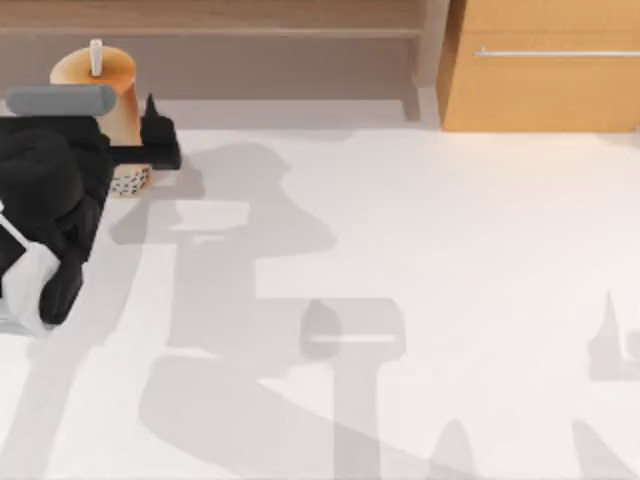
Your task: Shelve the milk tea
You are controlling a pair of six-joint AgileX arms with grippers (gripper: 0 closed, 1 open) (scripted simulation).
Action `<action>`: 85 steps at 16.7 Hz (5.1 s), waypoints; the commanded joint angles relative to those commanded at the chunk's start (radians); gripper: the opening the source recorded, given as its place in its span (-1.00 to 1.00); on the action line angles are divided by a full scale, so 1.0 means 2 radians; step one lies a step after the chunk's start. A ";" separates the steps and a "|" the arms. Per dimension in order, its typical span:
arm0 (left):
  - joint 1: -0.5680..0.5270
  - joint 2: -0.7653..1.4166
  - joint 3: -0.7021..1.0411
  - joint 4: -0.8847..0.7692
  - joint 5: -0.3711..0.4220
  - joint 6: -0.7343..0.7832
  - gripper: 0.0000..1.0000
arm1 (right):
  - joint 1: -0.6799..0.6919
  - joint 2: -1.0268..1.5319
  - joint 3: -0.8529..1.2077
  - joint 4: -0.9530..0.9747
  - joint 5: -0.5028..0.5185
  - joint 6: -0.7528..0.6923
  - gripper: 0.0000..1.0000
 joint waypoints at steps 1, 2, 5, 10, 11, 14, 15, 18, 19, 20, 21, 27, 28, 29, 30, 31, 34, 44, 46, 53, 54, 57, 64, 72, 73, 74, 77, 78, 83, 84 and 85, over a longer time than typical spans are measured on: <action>0.001 0.007 0.011 -0.006 0.001 0.000 1.00 | 0.000 0.000 0.000 0.000 0.000 0.000 1.00; 0.002 0.010 0.018 -0.009 0.002 0.000 1.00 | 0.000 0.000 0.000 0.000 0.000 0.000 1.00; 0.002 0.011 0.019 -0.010 0.002 0.000 1.00 | 0.000 0.000 0.000 0.000 0.000 0.000 1.00; 0.002 0.011 0.019 -0.010 0.002 0.000 0.40 | 0.000 0.000 0.000 0.000 0.000 0.000 1.00; 0.002 0.011 0.019 -0.010 0.002 0.000 0.25 | 0.000 0.000 0.000 0.000 0.000 0.000 1.00; 0.002 0.011 0.019 -0.010 0.002 0.000 -0.21 | 0.000 0.000 0.000 0.000 0.000 0.000 1.00; 0.002 0.011 0.019 -0.010 0.002 0.000 -0.36 | 0.000 0.000 0.000 0.000 0.000 0.000 1.00; 0.002 0.011 0.019 -0.010 0.002 0.000 -0.81 | 0.000 0.000 0.000 0.000 0.000 0.000 1.00; 0.002 0.011 0.019 -0.010 0.002 0.000 -0.96 | 0.000 0.000 0.000 0.000 0.000 0.000 1.00; 0.002 0.011 0.019 -0.010 0.002 0.000 -1.00 | 0.000 0.000 0.000 0.000 0.000 0.000 1.00; 0.002 0.011 0.019 -0.010 0.002 0.000 -1.00 | 0.000 0.000 0.000 0.000 0.000 0.000 1.00; 0.002 0.011 0.019 -0.010 0.002 0.000 -1.00 | 0.000 0.000 0.000 0.000 0.000 0.000 1.00; 0.001 0.011 0.018 -0.010 0.002 0.001 -1.00 | 0.000 0.000 0.000 0.000 0.000 0.000 1.00; 0.001 0.009 0.018 -0.011 0.002 0.001 -1.00 | 0.000 0.000 0.000 0.000 0.000 0.000 1.00; 0.001 0.006 0.018 -0.014 0.002 0.001 -1.00 | 0.000 0.000 0.000 0.000 0.000 0.000 1.00; 0.001 0.003 0.018 -0.018 0.002 0.001 -1.00 | 0.000 0.000 0.000 0.000 0.000 0.000 1.00; 0.001 -0.006 0.019 -0.027 0.002 0.001 -1.00 | 0.000 0.000 0.000 0.000 0.000 0.000 1.00; 0.020 -0.046 0.022 -0.054 0.021 0.005 -1.00 | 0.000 0.000 0.000 0.000 0.000 0.000 1.00; 0.040 -0.065 0.018 -0.087 0.034 0.007 -1.00 | 0.000 0.000 0.000 0.000 0.000 0.000 1.00; 0.138 -0.138 0.050 -0.249 0.094 0.017 -1.00 | 0.000 0.000 0.000 0.000 0.000 0.000 1.00; 0.151 -0.147 0.062 -0.274 0.104 0.019 -1.00 | 0.000 0.000 0.000 0.000 0.000 0.000 1.00; 0.187 -0.168 0.110 -0.345 0.133 0.023 -1.00 | 0.000 0.000 0.000 0.000 0.000 0.000 1.00; 0.221 -0.163 0.263 -0.460 0.193 0.027 -1.00 | 0.000 0.000 0.000 0.000 0.000 0.000 1.00; 0.221 -0.131 0.348 -0.491 0.217 0.026 -1.00 | 0.000 0.000 0.000 0.000 0.000 0.000 1.00; 0.221 -0.131 0.348 -0.491 0.217 0.026 -1.00 | 0.000 0.000 0.000 0.000 0.000 0.000 1.00; 0.221 -0.131 0.348 -0.491 0.217 0.026 -1.00 | 0.000 0.000 0.000 0.000 0.000 0.000 1.00; 0.221 -0.135 0.343 -0.492 0.221 0.024 -1.00 | 0.000 0.000 0.000 0.000 0.000 0.000 1.00; 0.223 -0.135 0.340 -0.494 0.229 0.019 -1.00 | 0.000 0.000 0.000 0.000 0.000 0.000 1.00; 0.230 -0.120 0.336 -0.501 0.258 0.003 -1.00 | 0.000 0.000 0.000 0.000 0.000 0.000 1.00; 0.230 -0.115 0.339 -0.498 0.258 0.003 -1.00 | 0.000 0.000 0.000 0.000 0.000 0.000 1.00; 0.228 -0.110 0.344 -0.494 0.255 0.005 -1.00 | 0.000 0.000 0.000 0.000 0.000 0.000 1.00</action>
